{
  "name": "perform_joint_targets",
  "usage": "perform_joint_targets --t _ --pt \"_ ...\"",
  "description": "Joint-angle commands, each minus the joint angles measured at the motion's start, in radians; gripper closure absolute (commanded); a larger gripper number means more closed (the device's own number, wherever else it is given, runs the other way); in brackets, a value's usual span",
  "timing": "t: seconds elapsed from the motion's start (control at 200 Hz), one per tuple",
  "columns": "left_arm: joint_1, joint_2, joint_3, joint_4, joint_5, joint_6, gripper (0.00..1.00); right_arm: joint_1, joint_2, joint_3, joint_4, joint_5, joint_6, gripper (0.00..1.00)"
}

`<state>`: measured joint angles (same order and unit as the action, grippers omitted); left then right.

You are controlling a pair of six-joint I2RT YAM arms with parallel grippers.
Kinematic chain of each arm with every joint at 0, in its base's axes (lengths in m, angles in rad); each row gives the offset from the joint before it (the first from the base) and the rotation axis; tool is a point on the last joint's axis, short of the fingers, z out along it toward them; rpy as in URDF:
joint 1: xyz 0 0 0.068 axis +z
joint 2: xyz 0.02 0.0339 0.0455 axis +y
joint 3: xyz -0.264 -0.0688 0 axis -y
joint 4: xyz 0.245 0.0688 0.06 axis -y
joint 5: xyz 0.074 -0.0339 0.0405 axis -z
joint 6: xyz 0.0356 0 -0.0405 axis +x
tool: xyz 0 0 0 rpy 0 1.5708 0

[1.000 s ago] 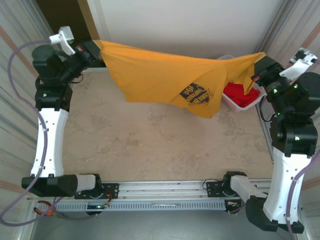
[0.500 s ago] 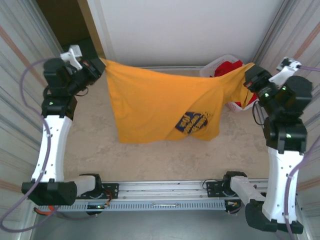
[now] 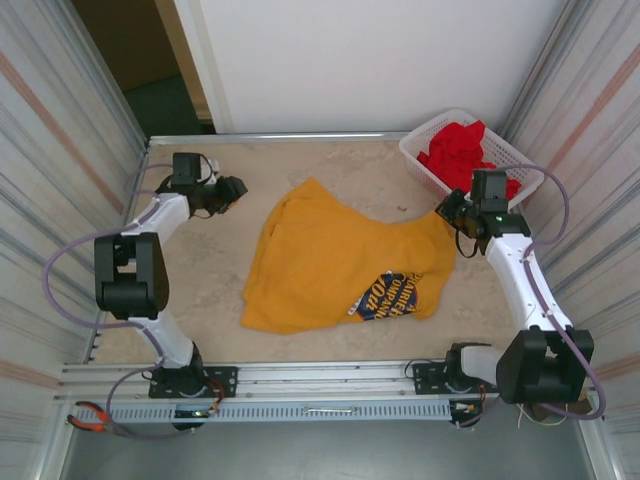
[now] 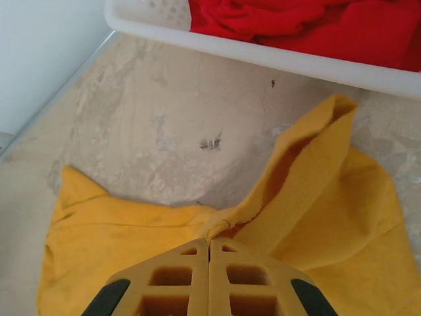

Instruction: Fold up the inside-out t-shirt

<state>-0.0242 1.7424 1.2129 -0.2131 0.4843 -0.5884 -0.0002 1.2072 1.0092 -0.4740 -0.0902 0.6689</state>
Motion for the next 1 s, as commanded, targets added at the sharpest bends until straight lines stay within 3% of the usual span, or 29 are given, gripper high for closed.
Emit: perform_joint_targets --t 0.0,0.18,0.356,0.491,0.661,0.992 --pt "-0.058 -0.044 0.023 0.011 -0.077 0.141 0.55 0.005 -0.018 0.003 0.073 0.037 -0.031 1.00" --pt "-0.156 0.048 0.103 -0.016 -0.101 0.307 0.49 0.014 -0.011 0.001 0.075 0.038 -0.032 1.00" --pt "-0.231 0.238 0.366 -0.138 -0.115 0.467 0.48 0.032 -0.024 -0.015 0.073 0.047 -0.025 1.00" --pt "-0.267 0.425 0.620 -0.288 -0.146 0.518 0.49 0.049 -0.032 -0.021 0.069 0.056 -0.019 1.00" --pt "-0.287 0.574 0.821 -0.435 -0.234 0.530 0.49 0.065 -0.038 -0.030 0.064 0.063 -0.017 1.00" --pt "-0.311 0.597 0.803 -0.523 -0.306 0.485 0.50 0.065 -0.022 -0.034 0.084 0.061 -0.017 1.00"
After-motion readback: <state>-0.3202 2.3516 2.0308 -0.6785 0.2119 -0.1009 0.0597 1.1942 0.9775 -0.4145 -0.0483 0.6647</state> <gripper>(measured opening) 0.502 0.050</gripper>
